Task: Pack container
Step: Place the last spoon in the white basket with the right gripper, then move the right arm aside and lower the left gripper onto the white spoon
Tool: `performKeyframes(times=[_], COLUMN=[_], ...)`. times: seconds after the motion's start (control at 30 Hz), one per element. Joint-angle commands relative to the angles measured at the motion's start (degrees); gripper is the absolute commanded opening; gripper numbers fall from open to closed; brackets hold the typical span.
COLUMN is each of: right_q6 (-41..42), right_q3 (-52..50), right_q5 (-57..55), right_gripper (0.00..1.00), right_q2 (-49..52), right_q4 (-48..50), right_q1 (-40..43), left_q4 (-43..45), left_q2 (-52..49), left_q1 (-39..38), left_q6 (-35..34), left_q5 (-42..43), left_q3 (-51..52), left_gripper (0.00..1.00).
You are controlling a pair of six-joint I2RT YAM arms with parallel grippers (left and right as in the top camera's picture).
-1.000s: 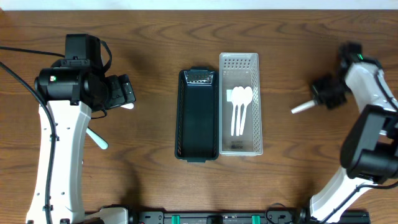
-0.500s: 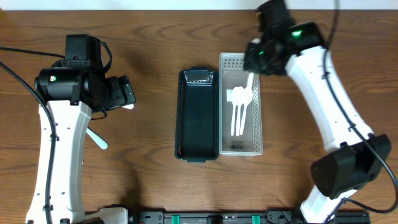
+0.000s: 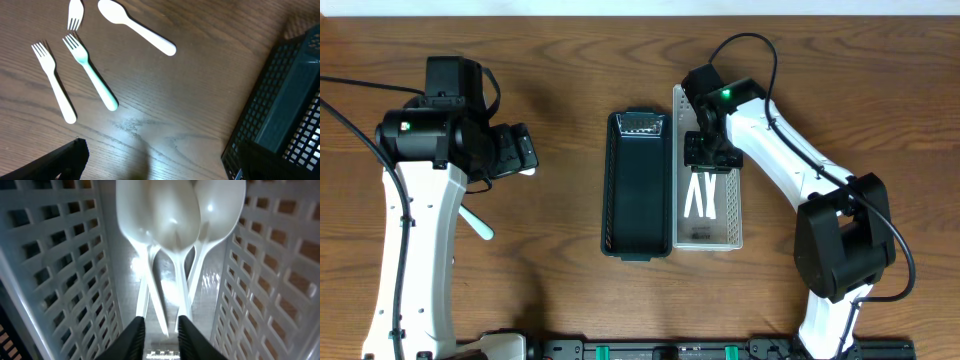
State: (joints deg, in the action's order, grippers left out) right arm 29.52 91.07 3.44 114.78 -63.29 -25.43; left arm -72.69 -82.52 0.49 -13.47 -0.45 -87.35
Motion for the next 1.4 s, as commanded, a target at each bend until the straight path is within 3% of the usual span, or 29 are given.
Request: performKeyframes(times=[0.0,0.17,0.27,0.37,0.57,0.73,0.83,1.2,1.37], right_q6=[-1.66,-9.09,-13.62,-15.85,-14.86,-13.51,-13.73,-15.02,-14.93], right_q3=[2.10,13.53,24.13,34.53,48.00,48.74,48.65,48.63,48.63], right_q5=[-0.26,-0.20,-0.20,-0.20,-0.20,0.92,2.01,1.95,1.97], right_gripper=[0.34,0.62,0.86,0.97,0.99,0.99,0.99,0.99,0.99], right_q2=[-0.33,-0.35,-0.35,-0.35,-0.35,-0.17,0.00,0.00,0.00], right_q4=[0.96,-1.81,-5.27,-8.76,-13.86,-18.03,-20.44,-25.18,-26.82], right_q1=[-0.35,0.37,2.29,5.42,15.69,25.68,29.97,33.29,33.29], left_q4=[-0.55,-0.55,-0.26,-0.11,4.28,5.73,5.95,7.54,9.99], left_q2=[-0.24,0.04,0.74,1.09,0.72,-3.65,-8.31,-30.56,-37.64], left_q1=[0.09,0.09,0.09,0.15,3.56,10.05,12.33,12.57,12.57], left_q6=[0.70,0.72,0.70,-0.83,-18.99,-37.00,-44.48,-54.97,-55.45], left_q5=[-0.66,-0.68,-0.74,-1.57,-8.68,-8.61,-7.67,-0.39,5.33], left_q3=[-0.09,-0.37,-2.40,-6.56,-11.45,-11.41,-11.41,-11.41,-11.39], left_gripper=[0.98,0.98,0.98,0.98,0.98,0.98,0.98,0.98,0.98])
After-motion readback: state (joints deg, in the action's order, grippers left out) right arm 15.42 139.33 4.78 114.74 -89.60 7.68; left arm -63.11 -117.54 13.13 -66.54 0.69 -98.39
